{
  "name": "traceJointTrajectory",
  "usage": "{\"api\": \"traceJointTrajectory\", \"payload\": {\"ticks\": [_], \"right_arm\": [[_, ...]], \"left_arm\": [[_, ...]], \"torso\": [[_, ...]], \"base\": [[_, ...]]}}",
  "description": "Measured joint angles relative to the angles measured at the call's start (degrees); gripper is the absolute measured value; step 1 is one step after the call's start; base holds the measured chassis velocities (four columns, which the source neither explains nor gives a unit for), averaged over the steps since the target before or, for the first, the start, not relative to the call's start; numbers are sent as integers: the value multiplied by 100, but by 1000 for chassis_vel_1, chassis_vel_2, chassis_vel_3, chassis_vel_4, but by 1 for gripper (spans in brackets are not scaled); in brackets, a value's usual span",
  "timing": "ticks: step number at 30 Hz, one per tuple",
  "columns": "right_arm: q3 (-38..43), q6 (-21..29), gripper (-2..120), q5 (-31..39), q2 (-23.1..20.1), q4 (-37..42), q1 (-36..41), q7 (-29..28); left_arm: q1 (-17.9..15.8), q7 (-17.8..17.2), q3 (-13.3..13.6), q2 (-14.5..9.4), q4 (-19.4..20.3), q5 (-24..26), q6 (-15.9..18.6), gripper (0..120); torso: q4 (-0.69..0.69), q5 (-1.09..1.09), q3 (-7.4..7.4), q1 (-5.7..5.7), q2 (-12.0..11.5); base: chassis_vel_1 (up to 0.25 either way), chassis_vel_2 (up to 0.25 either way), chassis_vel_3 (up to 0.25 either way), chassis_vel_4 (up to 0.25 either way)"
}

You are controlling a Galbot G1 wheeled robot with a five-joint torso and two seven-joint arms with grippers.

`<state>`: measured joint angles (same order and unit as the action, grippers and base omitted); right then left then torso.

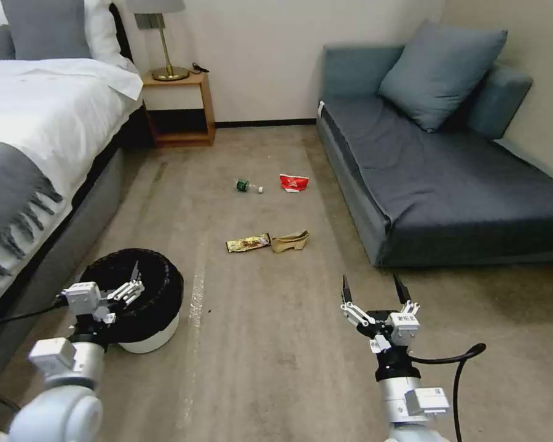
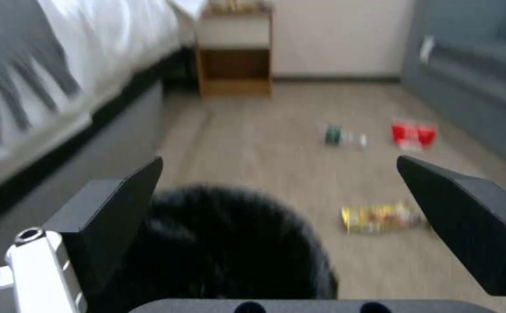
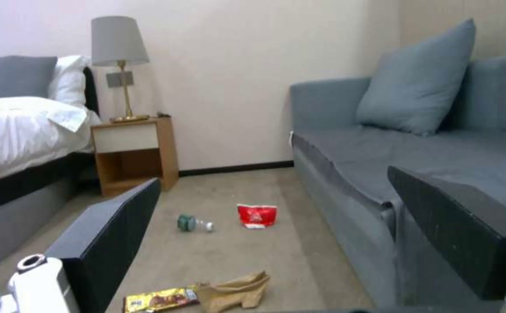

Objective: Pick up the trash bin, then pick up the garbage on the floor and place it into the trash bin.

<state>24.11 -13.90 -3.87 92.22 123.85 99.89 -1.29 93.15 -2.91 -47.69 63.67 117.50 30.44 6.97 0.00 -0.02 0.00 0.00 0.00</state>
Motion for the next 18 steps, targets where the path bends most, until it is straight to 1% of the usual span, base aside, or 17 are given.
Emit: {"api": "traceJointTrajectory", "payload": {"ticks": [1, 2, 4, 6, 7, 10, 11, 15, 16, 17, 18], "right_arm": [[2, 4, 100, 10, -2, -13, -11, -2], [2, 4, 100, 10, -2, -13, -11, -2], [8, 9, 100, 25, -2, -33, -31, -10], [25, 12, 100, 54, -3, -54, -51, -17], [25, 12, 100, 54, -3, -54, -51, -17], [78, 13, 100, 114, -11, -81, -53, -23], [78, 13, 100, 114, -11, -81, -53, -23], [148, 13, 100, 188, -43, -107, -53, -28], [148, 13, 100, 188, -43, -107, -53, -28], [157, 13, 100, 198, -49, -109, -56, -31], [159, 12, 100, 203, -50, -109, -57, -32]], "left_arm": [[-47, 64, -60, -158, -113, 63, 128, 100], [-47, 64, -60, -158, -113, 63, 128, 100], [-145, 154, -166, -375, -278, 136, 363, 100], [-364, 261, -322, -648, -517, 151, 748, 100], [-364, 261, -322, -648, -517, 151, 748, 100], [-683, 439, -460, -999, -931, 25, 1210, 100], [-683, 439, -460, -999, -931, 25, 1210, 100], [-1055, 696, -532, -1429, -1552, 70, 1569, 100], [-1055, 696, -532, -1429, -1552, 70, 1569, 100], [-1163, 779, -526, -1533, -1762, 77, 1649, 100], [-1203, 805, -519, -1567, -1835, 77, 1671, 100]], "torso": [[0, 0, 0, 0, 0], [0, 0, 0, 0, 0], [0, 2, 0, 0, 0], [0, 1, 0, 0, 0], [0, 1, 0, 0, 0], [0, 0, 0, 0, 0], [0, 0, 0, 0, 0], [0, 1, 0, 0, 0], [0, 1, 0, 0, 0], [0, 1, 0, 0, 0], [0, 2, 0, 0, 0]], "base": [[0, 0, 0, 0], [0, 0, 0, 0], [0, 0, 0, 0], [0, 0, 0, 0], [0, 0, 0, 0], [0, 0, 0, 0], [0, 0, 0, 0], [0, 0, 0, 0], [0, 0, 0, 0], [0, 0, 0, 0], [0, 0, 0, 0]]}}
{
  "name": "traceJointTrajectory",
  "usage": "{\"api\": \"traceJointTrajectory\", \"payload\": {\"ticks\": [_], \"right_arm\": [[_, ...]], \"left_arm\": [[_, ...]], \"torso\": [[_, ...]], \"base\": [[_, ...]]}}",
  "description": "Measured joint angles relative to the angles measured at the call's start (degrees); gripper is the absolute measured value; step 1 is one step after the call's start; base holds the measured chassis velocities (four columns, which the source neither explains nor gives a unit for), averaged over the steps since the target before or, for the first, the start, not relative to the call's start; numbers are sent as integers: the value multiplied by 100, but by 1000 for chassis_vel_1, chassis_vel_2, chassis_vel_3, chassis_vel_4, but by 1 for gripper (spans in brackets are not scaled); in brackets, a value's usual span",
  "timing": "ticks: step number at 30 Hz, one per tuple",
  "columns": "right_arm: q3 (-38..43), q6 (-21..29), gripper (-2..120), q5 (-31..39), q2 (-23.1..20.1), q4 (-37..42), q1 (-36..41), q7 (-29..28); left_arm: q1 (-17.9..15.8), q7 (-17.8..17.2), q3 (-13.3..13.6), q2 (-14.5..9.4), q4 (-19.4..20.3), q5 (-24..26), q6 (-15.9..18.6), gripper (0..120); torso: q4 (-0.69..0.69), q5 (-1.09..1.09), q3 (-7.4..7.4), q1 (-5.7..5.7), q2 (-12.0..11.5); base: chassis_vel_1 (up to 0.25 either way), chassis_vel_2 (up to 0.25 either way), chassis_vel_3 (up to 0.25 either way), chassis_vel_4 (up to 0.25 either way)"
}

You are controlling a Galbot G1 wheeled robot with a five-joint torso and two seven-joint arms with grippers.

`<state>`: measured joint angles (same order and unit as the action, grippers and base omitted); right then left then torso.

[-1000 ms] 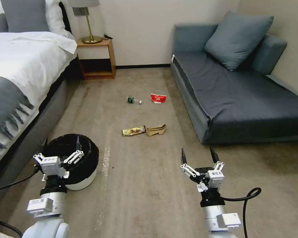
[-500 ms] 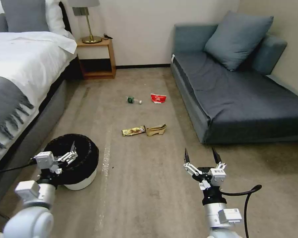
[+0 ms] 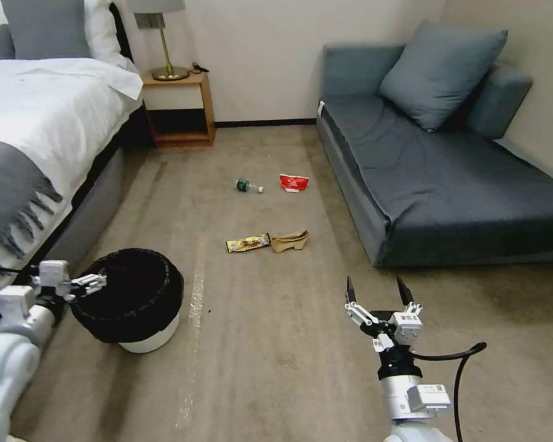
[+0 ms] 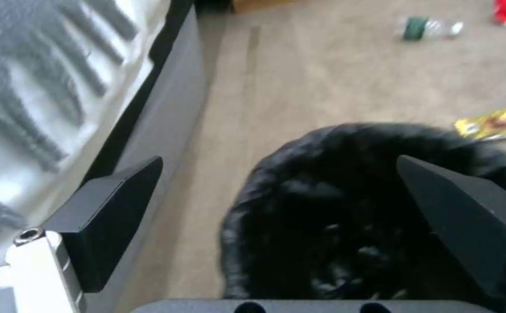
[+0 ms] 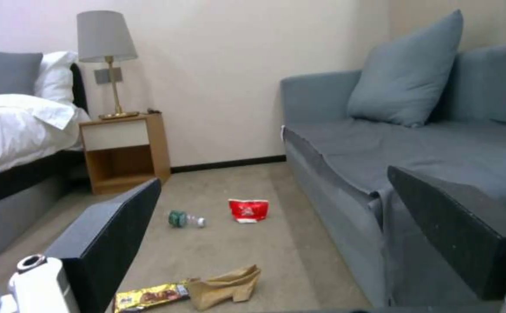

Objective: Pick up the trash bin, then pick up the garbage on the floor and place it into the trash bin.

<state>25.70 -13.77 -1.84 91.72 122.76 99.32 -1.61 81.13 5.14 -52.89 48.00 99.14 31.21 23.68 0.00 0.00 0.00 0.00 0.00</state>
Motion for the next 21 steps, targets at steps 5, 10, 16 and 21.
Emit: {"api": "traceJointTrajectory", "payload": {"ticks": [5, 10, 16, 21], "right_arm": [[16, -2, 100, 26, -6, 0, 1, -2], [60, -9, 100, 73, -23, 1, 22, -5], [96, -10, 100, 106, -43, 22, 41, -7], [107, -11, 100, 115, -42, 31, 58, -11]], "left_arm": [[-287, 257, 120, -221, -621, 24, 138, 100], [-570, 781, 292, -429, -1166, -16, 218, 100], [-912, 1246, 449, -698, -1790, -143, 222, 100], [-1256, 1420, 514, -713, -2255, -66, 253, 100]], "torso": [[0, -1, 0, 0, 0], [0, -1, 0, 0, 0], [0, -1, 0, 0, 0], [1, 0, 0, 0, 0]], "base": [[0, 0, 0, 0], [0, 0, 0, 0], [0, 0, 0, 0], [0, 0, 0, 0]]}}
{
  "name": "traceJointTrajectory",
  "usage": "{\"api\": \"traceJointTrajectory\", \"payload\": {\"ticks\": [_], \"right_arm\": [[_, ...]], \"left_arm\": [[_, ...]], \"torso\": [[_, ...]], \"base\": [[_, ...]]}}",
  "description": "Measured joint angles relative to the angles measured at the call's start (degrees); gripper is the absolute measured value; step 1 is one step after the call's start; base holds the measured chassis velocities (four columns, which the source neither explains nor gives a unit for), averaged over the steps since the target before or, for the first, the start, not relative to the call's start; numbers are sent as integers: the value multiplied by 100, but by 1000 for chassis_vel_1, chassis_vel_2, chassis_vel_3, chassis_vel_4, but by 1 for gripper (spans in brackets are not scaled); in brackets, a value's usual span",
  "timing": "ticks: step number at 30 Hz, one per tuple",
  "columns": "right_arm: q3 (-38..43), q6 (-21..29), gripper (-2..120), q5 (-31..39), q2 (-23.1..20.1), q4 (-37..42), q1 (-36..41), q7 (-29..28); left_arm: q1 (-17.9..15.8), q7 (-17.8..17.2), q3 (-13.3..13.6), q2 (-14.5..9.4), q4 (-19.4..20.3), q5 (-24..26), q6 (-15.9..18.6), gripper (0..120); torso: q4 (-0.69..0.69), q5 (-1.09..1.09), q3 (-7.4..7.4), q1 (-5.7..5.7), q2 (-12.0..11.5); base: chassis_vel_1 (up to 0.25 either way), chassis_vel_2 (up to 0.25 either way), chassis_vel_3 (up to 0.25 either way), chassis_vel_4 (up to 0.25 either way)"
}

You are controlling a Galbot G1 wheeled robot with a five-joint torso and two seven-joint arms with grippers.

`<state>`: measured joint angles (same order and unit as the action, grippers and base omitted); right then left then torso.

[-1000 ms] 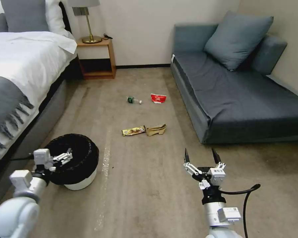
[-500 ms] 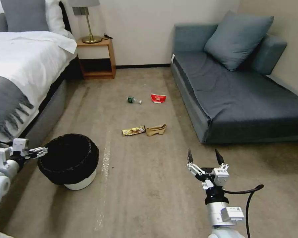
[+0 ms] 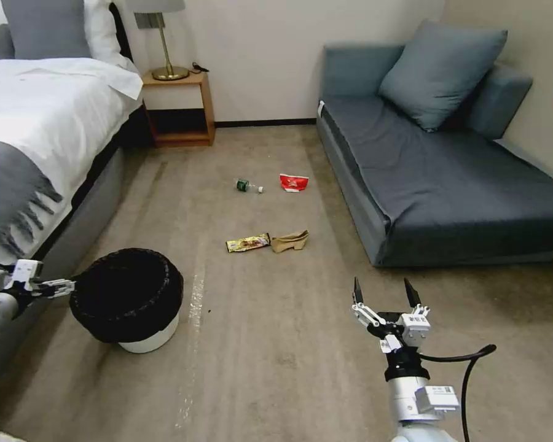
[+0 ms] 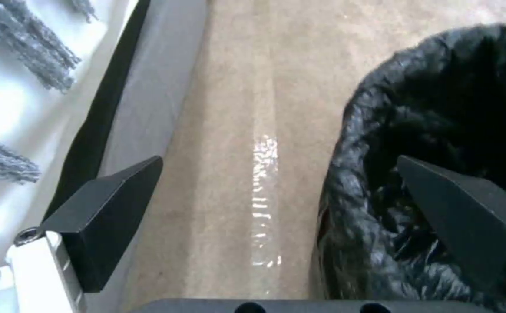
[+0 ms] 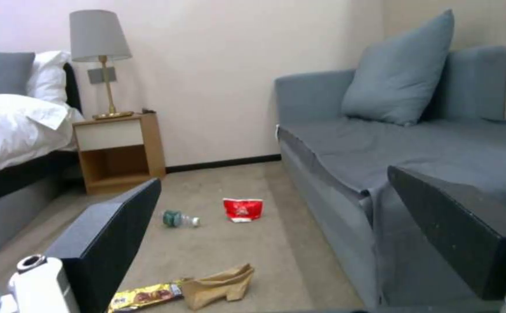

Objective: Pick up the trash bin, then pick up the garbage on the floor and place it into the trash bin.

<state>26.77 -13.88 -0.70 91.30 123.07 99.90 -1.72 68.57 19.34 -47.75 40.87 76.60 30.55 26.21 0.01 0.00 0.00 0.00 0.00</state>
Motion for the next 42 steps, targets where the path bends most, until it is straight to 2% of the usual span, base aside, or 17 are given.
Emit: {"api": "traceJointTrajectory", "payload": {"ticks": [6, 13, 20, 25, 31, 35, 36, 39, 41, 42], "right_arm": [[26, -1, 100, 20, -6, 13, 7, -3], [42, 6, 100, 24, -26, 29, 21, -7], [62, 31, 100, 24, -48, 58, 32, -17], [83, 33, 100, 24, -52, 75, 65, -21], [90, 33, 100, 27, -53, 87, 75, -26], [91, 33, 100, 27, -56, 108, 101, -29], [91, 33, 100, 27, -56, 108, 101, -29], [93, 33, 100, 27, -58, 115, 109, -32], [93, 33, 100, 27, -57, 117, 108, -34], [92, 33, 100, 27, -53, 125, 109, -36]], "left_arm": [[-220, 134, 44, 208, -172, 70, -6, 100], [-606, 161, 167, 243, -505, 1, -8, 100], [-1008, 168, 542, 320, -739, -20, 88, 100], [-1115, 161, 754, 415, -837, -157, 160, 100], [-1144, 161, 862, 496, -906, -298, 205, 97], [-1206, 131, 917, 553, -1037, -317, 356, 81], [-1206, 131, 917, 553, -1037, -317, 356, 81], [-1219, 158, 938, 584, -1075, -273, 423, 66], [-1221, 158, 938, 591, -1075, -271, 430, 64], [-1224, 158, 938, 604, -1075, -260, 455, 57]], "torso": [[0, 0, 0, 0, 0], [-1, 0, 0, 0, 0], [-2, 1, 0, -1, 0], [-1, 1, 0, 0, 0], [-1, 0, 0, 0, 0], [-1, 0, 0, 0, 0], [-1, 0, 0, 0, 0], [0, 1, 0, 0, 0], [0, 1, 0, 0, 0], [-1, 1, 0, 0, 0]], "base": [[0, 0, 0, 0], [0, 0, 0, 0], [0, 0, 0, 0], [0, 0, 0, 0], [0, 0, 0, 0], [0, 0, 0, 0], [0, 0, 0, 0], [0, 0, 0, 0], [0, 0, 0, 0], [0, 0, 0, 0]]}}
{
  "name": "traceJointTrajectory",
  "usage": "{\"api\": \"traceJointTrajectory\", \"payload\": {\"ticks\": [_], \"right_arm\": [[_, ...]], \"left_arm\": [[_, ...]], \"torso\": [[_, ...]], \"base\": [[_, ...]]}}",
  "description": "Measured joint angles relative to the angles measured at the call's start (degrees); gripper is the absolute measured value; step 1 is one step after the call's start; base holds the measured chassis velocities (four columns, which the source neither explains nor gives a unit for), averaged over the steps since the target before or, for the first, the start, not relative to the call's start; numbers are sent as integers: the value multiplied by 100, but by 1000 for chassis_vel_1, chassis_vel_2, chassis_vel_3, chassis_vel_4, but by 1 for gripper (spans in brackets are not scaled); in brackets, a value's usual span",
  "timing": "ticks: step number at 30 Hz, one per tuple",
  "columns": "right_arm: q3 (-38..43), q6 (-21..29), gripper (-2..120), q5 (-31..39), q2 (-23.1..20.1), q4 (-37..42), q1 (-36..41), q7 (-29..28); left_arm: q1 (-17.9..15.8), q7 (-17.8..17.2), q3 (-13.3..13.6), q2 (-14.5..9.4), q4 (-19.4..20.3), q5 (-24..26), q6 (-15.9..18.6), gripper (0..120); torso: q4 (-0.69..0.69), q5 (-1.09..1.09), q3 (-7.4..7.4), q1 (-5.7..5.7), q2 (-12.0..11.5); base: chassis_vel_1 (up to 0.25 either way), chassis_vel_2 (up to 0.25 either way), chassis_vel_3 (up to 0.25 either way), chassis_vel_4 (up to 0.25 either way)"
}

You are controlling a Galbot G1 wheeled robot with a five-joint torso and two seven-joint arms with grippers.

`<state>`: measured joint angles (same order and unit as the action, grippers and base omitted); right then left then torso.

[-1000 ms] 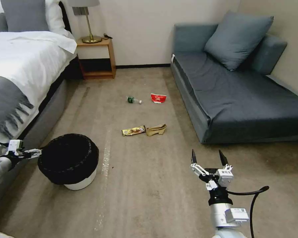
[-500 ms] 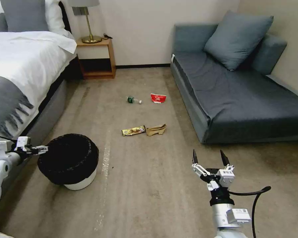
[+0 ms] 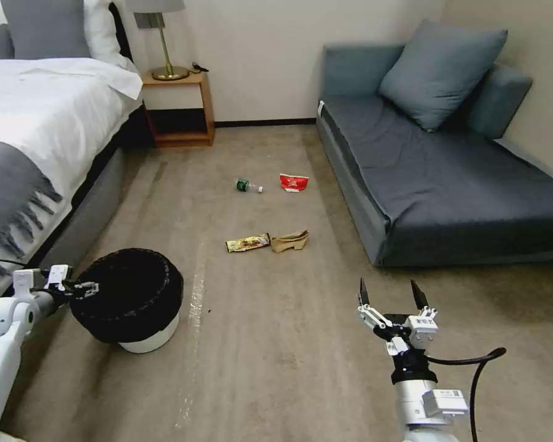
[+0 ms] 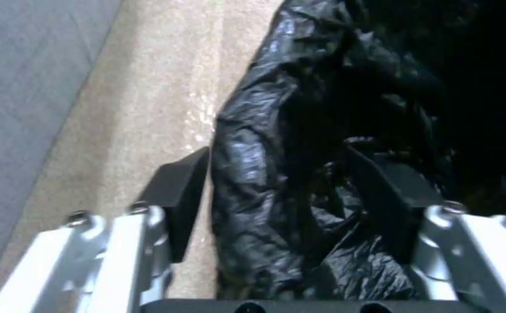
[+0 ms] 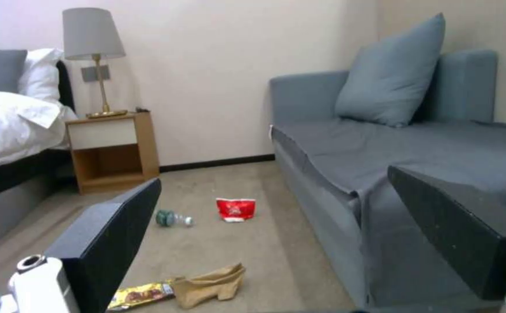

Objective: Pick up the trash bin, then pick up the garbage on the floor and place it into the trash bin.

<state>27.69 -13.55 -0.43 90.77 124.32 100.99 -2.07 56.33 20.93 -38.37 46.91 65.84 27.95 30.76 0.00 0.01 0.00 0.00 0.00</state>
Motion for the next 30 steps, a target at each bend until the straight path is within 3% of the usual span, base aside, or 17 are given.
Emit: {"api": "traceJointTrajectory", "payload": {"ticks": [4, 8, 12, 14, 28, 30], "right_arm": [[0, 0, 100, -1, 8, 6, 6, -5], [-14, 0, 100, -5, 13, 6, 13, -7], [-24, 0, 100, -9, 17, 7, 13, -8], [-29, 0, 100, -13, 17, 12, 15, -9], [-48, -27, 100, -63, 9, -32, 48, 14], [-50, -72, 100, -135, 2, -82, 61, 93]], "left_arm": [[17, 11, -6, 1, 10, 10, 13, 47], [58, 17, -41, -3, 31, 11, 19, 27], [84, 16, -66, -3, 45, -2, 18, 18], [140, 24, -130, -5, 84, 26, 19, 9], [381, -19, -465, -8, 321, 708, 209, 5], [484, -48, -580, -69, 497, 891, 263, 5]], "torso": [[0, 0, 0, 0, 0], [0, 1, 0, 0, 0], [1, 1, 0, 0, 0], [1, 1, 0, 0, 0], [0, -3, 0, 0, 0], [0, -2, 0, 0, 0]], "base": [[0, 0, 0, 0], [0, 0, 0, 0], [0, 0, 0, 0], [0, 0, 0, 0], [0, 0, 0, 0], [0, 0, 0, 0]]}}
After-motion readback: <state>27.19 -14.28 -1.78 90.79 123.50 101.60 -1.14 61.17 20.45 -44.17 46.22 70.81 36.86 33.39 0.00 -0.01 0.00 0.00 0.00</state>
